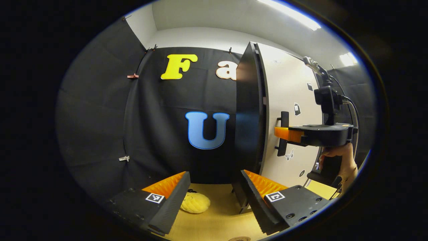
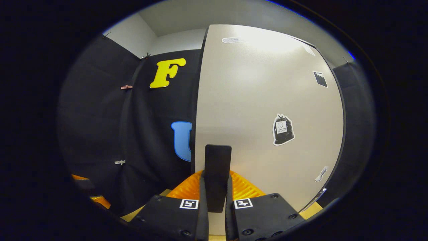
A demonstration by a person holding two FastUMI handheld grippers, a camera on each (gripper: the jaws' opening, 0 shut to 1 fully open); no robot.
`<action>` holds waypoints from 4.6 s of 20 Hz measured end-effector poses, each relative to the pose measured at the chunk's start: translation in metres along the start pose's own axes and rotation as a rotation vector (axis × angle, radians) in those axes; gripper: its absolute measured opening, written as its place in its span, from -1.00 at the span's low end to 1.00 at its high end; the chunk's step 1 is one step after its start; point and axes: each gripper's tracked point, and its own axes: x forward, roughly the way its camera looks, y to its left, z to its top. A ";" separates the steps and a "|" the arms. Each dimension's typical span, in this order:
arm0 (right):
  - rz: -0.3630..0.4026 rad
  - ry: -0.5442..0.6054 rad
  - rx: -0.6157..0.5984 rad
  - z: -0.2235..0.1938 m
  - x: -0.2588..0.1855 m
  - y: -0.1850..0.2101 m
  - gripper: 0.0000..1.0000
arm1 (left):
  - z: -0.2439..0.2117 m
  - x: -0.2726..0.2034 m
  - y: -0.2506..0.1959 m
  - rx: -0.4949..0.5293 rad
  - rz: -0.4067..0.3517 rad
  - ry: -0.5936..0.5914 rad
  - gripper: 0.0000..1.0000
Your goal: Open the cabinet door with the right hand, grasp the bottle in the cabinet with the left hand and place it on the coaster, then close the cabinet door with the right hand.
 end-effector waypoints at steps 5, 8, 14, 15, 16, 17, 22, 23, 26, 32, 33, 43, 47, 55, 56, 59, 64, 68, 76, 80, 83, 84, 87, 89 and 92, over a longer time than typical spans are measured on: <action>0.066 0.022 0.018 0.005 -0.031 -0.001 -0.53 | -0.003 -0.022 -0.035 0.011 -0.035 -0.001 0.88; 0.106 0.033 0.046 0.005 -0.050 -0.006 -0.53 | -0.004 -0.040 -0.060 0.040 -0.051 -0.008 0.87; 0.197 0.059 0.074 0.006 -0.089 -0.014 -0.53 | 0.001 -0.048 -0.094 0.030 -0.075 -0.017 0.88; 0.211 0.059 0.071 0.007 -0.096 -0.017 -0.53 | 0.001 -0.049 -0.100 0.022 -0.078 -0.015 0.88; 0.225 0.064 0.069 0.007 -0.101 -0.020 -0.53 | -0.001 -0.051 -0.109 0.016 -0.085 -0.011 0.88; 0.240 0.068 0.073 0.007 -0.107 -0.022 -0.53 | -0.001 -0.052 -0.116 0.013 -0.087 -0.009 0.88; 0.302 0.072 0.084 0.009 -0.140 -0.043 -0.53 | 0.003 -0.058 -0.146 0.027 -0.075 -0.025 0.88; 0.313 0.074 0.086 0.009 -0.147 -0.048 -0.53 | 0.003 -0.059 -0.152 0.032 -0.069 -0.027 0.88; 0.346 0.078 0.098 0.012 -0.166 -0.069 -0.53 | 0.003 -0.062 -0.172 0.039 -0.064 -0.032 0.88; 0.369 0.049 0.116 0.016 -0.203 -0.112 -0.53 | 0.011 -0.052 -0.224 0.040 -0.106 -0.051 0.88; 0.366 0.043 0.118 0.015 -0.207 -0.119 -0.53 | 0.009 -0.051 -0.235 0.042 -0.122 -0.051 0.88; 0.167 -0.006 0.074 0.017 -0.228 -0.193 -0.56 | 0.001 -0.026 -0.330 0.053 -0.283 -0.038 0.88; 0.114 -0.002 0.068 0.014 -0.229 -0.213 -0.56 | -0.005 -0.021 -0.346 0.064 -0.309 -0.035 0.88; -0.021 -0.008 0.015 0.014 -0.236 -0.254 -0.67 | -0.005 0.000 -0.350 0.077 -0.349 -0.025 0.88; -0.036 -0.007 0.014 0.013 -0.237 -0.259 -0.67 | -0.006 0.003 -0.350 0.079 -0.353 -0.023 0.88; -0.037 0.010 0.019 0.007 -0.241 -0.259 -0.67 | -0.009 0.015 -0.347 0.091 -0.357 -0.011 0.88; -0.075 0.024 -0.033 0.007 -0.248 -0.263 -0.72 | 0.001 0.056 -0.333 0.108 -0.334 -0.058 0.92; -0.111 0.010 -0.005 0.010 -0.252 -0.262 -0.70 | 0.017 0.118 -0.319 0.134 -0.288 -0.094 0.85; -0.230 0.029 -0.002 0.007 -0.256 -0.271 -0.68 | 0.016 0.231 -0.328 0.154 -0.292 -0.100 0.90; -0.204 0.063 0.010 0.004 -0.246 -0.269 -0.71 | -0.002 0.277 -0.324 0.151 -0.276 -0.069 0.85; -0.205 0.079 0.069 0.003 -0.242 -0.269 -0.78 | -0.015 0.307 -0.325 0.148 -0.281 -0.050 0.85; -0.206 0.082 0.077 0.003 -0.242 -0.269 -0.78 | -0.020 0.316 -0.327 0.142 -0.295 -0.044 0.92; -0.214 0.094 0.075 0.003 -0.241 -0.271 -0.78 | -0.030 0.336 -0.330 0.149 -0.310 -0.028 0.85; -0.217 0.108 0.084 0.003 -0.242 -0.268 -0.78 | -0.033 0.346 -0.333 0.154 -0.315 -0.024 0.85; -0.224 0.122 0.084 0.003 -0.240 -0.270 -0.78 | -0.036 0.357 -0.336 0.153 -0.323 -0.021 0.89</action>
